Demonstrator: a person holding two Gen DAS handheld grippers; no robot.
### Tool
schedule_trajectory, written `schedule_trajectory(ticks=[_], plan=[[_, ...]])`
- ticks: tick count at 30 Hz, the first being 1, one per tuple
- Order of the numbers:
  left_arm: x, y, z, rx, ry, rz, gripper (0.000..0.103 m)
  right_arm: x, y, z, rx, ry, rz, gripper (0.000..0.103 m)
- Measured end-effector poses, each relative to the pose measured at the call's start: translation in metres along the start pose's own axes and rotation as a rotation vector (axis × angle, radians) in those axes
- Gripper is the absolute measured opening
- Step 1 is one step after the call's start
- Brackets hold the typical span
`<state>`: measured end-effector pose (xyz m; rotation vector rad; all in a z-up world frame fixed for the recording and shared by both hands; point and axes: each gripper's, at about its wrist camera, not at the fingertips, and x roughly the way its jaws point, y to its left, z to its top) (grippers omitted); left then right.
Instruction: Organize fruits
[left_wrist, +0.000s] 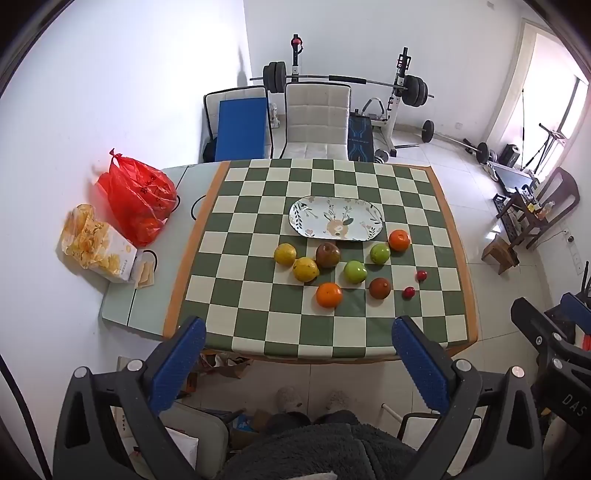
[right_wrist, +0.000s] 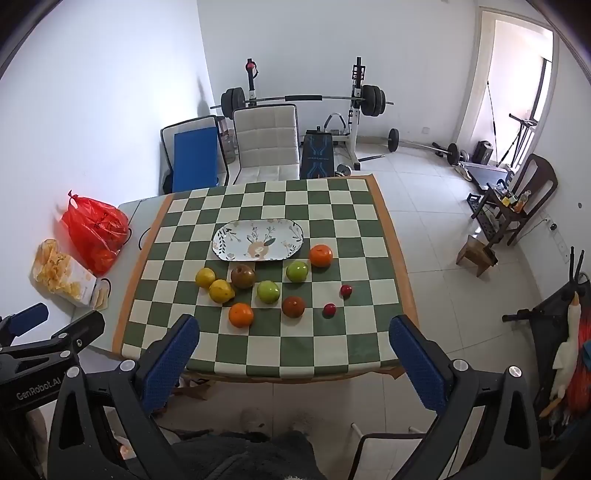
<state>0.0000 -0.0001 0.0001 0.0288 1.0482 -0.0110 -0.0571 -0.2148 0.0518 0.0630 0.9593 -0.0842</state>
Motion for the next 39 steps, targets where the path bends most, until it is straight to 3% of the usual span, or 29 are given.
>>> schedule_trajectory(ticks=[39], plan=[[-0.01,-0.002,0.008,-0.01,-0.021,-0.009,0.103,-0.011,0.007,0.005,-0.006,-0.014,-0.016,0.103]])
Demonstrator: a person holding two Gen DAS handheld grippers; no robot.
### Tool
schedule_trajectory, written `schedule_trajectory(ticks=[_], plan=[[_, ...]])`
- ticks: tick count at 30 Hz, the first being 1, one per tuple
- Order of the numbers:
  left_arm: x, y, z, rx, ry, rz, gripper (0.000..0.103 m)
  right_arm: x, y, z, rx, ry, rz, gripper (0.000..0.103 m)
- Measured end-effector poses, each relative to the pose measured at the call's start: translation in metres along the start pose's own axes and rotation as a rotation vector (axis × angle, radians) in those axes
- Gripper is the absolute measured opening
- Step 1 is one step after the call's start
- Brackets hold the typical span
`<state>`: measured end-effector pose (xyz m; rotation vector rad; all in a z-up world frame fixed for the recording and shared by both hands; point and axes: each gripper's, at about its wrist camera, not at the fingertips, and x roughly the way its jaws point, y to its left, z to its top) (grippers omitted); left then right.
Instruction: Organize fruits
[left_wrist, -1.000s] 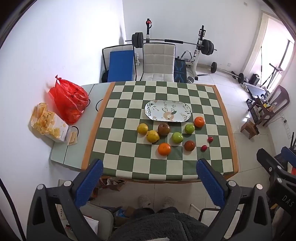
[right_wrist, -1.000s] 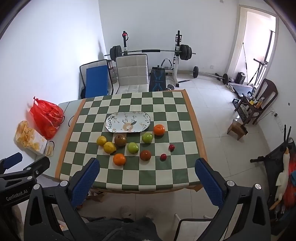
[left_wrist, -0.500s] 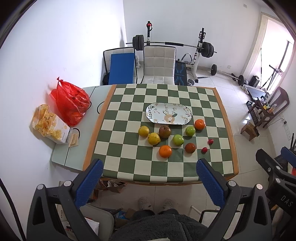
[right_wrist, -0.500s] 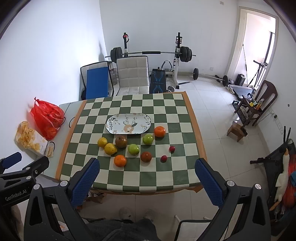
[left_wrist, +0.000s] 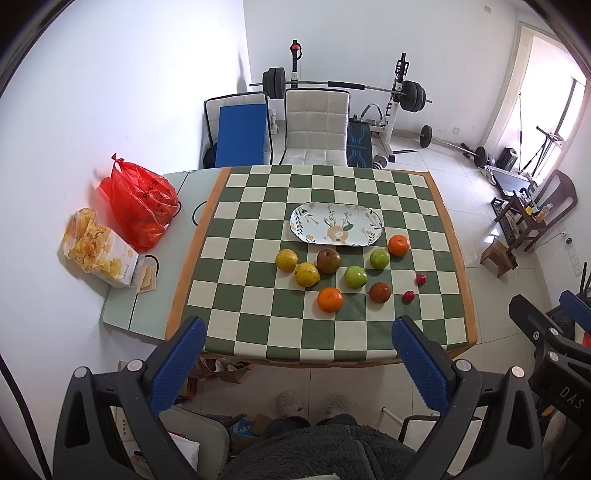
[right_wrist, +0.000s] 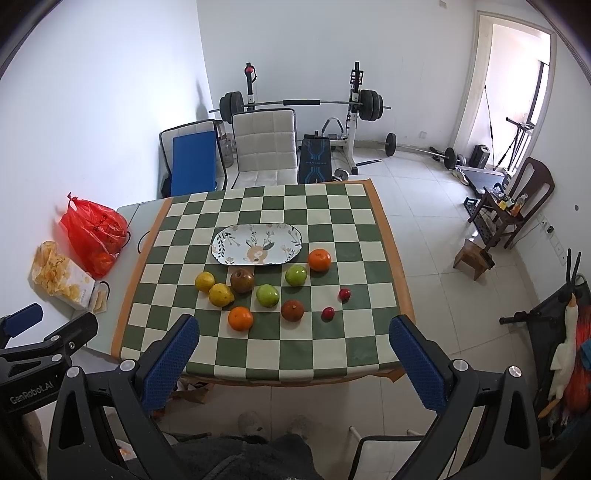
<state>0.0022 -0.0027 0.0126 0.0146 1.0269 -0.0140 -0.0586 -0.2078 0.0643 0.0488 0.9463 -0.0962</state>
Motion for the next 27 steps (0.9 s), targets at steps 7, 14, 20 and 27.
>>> schedule_trajectory(ticks=[7,14,20,27], plan=[[0.0,-0.0002,-0.0005,-0.001,0.0,-0.001,0.103,-0.0018,0.0017,0.0018,0.002,0.002,0.001,0.103],[0.0003,0.0,-0.0014,0.0,-0.003,0.001,0.103,-0.0031,0.0022,0.0029,0.002,0.002,0.001,0.103],[0.0002,0.0003,-0.0013,-0.002,0.001,-0.002,0.103,-0.0031,0.002,0.0028,0.001,0.003,0.0,0.103],[0.0008,0.0007,-0.0021,0.0,-0.001,-0.002,0.103,-0.0032,0.0027,0.0029,0.001,0.002,0.0,0.103]])
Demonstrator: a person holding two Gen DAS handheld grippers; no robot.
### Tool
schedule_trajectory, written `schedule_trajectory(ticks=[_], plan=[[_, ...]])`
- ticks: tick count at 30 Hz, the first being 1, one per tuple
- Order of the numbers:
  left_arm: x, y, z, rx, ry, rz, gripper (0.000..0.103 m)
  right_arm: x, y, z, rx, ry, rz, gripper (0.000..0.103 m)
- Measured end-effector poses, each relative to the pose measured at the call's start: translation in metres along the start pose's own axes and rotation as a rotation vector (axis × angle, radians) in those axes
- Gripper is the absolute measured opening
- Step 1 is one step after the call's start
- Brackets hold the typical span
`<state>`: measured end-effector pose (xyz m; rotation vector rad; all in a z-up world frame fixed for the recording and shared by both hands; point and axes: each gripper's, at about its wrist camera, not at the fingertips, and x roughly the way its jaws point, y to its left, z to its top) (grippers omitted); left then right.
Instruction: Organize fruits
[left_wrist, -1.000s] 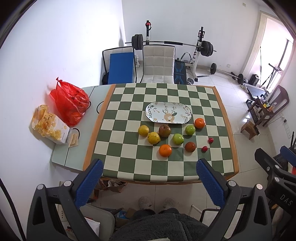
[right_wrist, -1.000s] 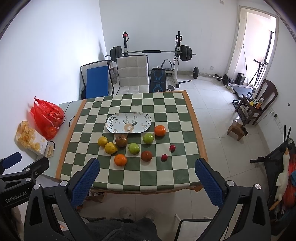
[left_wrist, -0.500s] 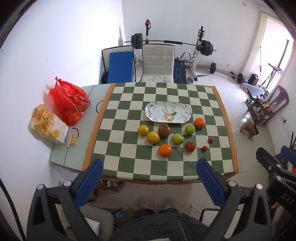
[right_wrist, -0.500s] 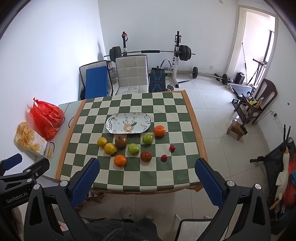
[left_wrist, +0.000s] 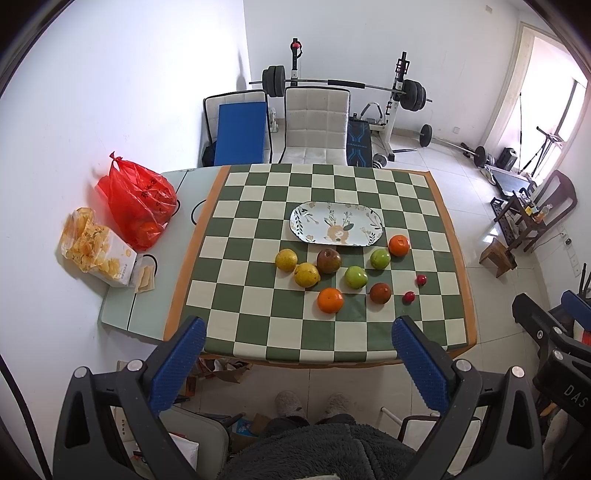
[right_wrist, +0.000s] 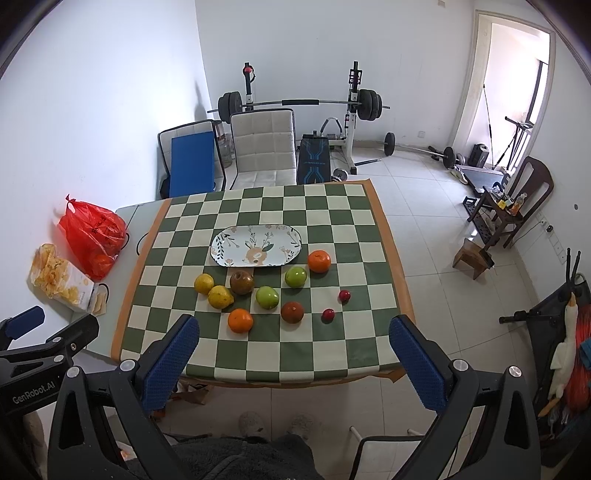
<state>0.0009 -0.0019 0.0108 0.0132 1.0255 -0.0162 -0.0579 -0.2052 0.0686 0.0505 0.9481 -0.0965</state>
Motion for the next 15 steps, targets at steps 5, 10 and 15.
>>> schedule_trajectory(ticks=[5,10,15], plan=[[-0.0006,-0.0002,0.0007,0.0,0.0,0.001,0.103,0.0004,-0.0006,0.0,-0.001,0.001,0.0,0.103],[0.0001,0.0003,0.0007,-0.003,0.002,0.001,0.103,0.0003,-0.0002,0.0004,0.001,0.0,0.0,0.103],[0.0005,0.0008,-0.0001,0.0,0.002,-0.002,0.103,0.0007,-0.0004,0.0008,0.004,0.002,0.002,0.103]])
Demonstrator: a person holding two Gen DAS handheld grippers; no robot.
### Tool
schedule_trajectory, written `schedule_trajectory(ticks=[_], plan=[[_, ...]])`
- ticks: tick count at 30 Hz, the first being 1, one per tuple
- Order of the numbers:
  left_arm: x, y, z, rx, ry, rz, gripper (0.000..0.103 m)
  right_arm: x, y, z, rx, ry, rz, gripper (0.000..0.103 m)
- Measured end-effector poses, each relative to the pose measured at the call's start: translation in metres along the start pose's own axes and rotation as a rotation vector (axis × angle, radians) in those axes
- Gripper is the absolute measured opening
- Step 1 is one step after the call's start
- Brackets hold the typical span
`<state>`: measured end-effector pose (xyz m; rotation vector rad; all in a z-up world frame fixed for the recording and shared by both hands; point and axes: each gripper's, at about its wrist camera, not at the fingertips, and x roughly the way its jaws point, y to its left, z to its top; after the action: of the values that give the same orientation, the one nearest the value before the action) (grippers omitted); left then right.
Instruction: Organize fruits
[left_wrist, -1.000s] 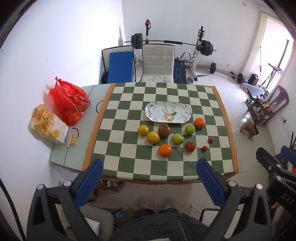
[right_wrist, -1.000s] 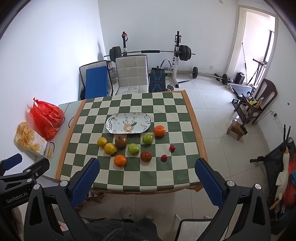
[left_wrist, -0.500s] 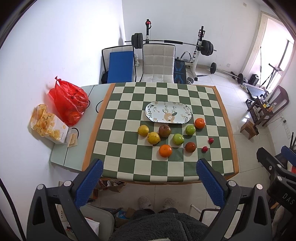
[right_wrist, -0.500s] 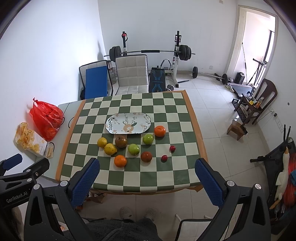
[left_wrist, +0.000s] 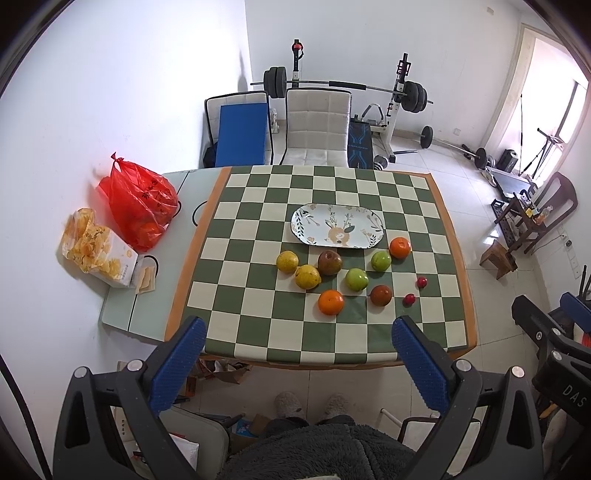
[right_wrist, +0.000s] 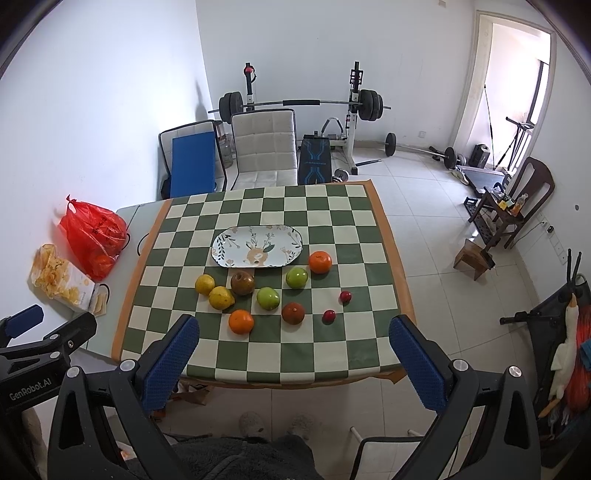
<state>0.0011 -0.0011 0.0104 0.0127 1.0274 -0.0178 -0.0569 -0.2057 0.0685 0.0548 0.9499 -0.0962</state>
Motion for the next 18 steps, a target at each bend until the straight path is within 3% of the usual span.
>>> schedule_trajectory(ticks=[14,18], plan=[[0.0,0.0005,0.0005,-0.006,-0.002,0.001,0.103,0.0008,0.0005,0.001,0.002,0.0,0.007,0.103],[0.0034,0.0052,0.0091,-0.021,-0.055,0.068,0.103,0.006,-0.0019,0.0052,0.023,-0.012,0.012,0.103]])
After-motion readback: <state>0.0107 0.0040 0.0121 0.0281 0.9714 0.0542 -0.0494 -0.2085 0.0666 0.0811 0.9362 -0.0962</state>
